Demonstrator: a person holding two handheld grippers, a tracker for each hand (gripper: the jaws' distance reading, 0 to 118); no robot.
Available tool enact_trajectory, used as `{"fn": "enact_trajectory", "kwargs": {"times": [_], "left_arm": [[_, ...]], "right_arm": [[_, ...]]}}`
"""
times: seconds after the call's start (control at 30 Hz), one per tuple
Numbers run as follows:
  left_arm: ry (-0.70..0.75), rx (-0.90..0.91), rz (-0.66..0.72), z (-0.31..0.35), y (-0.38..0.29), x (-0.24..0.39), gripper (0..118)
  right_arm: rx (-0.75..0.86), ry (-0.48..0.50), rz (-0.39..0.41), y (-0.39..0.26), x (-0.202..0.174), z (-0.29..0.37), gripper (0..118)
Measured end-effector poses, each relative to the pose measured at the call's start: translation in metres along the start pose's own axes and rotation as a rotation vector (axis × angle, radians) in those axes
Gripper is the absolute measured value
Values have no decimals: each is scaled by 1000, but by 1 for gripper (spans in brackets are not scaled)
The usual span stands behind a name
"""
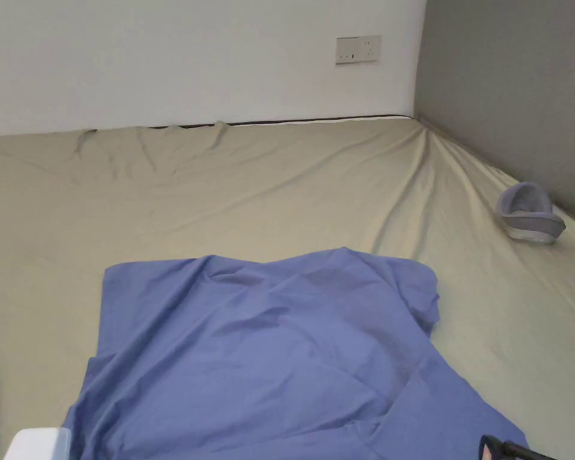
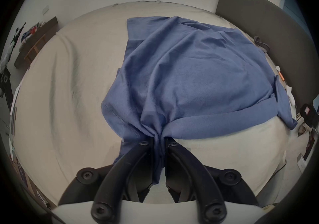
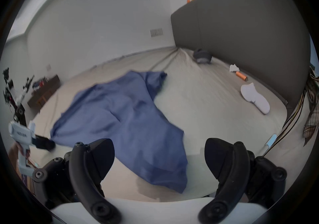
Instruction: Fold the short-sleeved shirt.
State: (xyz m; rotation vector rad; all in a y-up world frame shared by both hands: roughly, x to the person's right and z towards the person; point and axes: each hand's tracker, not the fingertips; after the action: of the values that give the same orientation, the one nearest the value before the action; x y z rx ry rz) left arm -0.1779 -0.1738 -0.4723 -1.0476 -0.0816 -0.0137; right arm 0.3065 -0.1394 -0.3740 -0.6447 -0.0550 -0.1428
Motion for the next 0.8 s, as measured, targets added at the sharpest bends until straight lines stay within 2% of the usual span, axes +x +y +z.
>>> {"fn": "enact_trajectory", "kwargs": {"times": [0.17,0.27,0.3,0.37,0.4,0.47,0.5,0.57,0.67,0.8], "left_arm": [[36,47,-37,1,-10,8,9],[10,78,-12,4,-13,1,9],[-7,87,6,3,-14,-3,9],[-68,105,35,5,-16,-14,9],[-97,88,74,7,-13,-20,9],[-184,11,240,8,-5,-32,9],[-225,0,281,9,-3,-35,9],[-280,55,282,13,-2,-35,9],[-283,81,224,25,-2,-31,9],[-315,111,258,36,-10,-30,9]], "right_arm": [[-157,-42,32,-25,7,-44,106],[-147,-41,32,-31,7,-56,94],[-136,-51,40,-30,5,-55,81],[-121,-48,50,-25,6,-50,22],[-111,-18,36,-22,9,-49,8],[-99,137,-91,-18,13,-45,7],[-101,89,-107,-16,11,-42,7],[-66,71,-76,-15,10,-34,7],[-21,106,-90,-8,13,-13,7],[30,133,-141,-4,17,10,7]]}}
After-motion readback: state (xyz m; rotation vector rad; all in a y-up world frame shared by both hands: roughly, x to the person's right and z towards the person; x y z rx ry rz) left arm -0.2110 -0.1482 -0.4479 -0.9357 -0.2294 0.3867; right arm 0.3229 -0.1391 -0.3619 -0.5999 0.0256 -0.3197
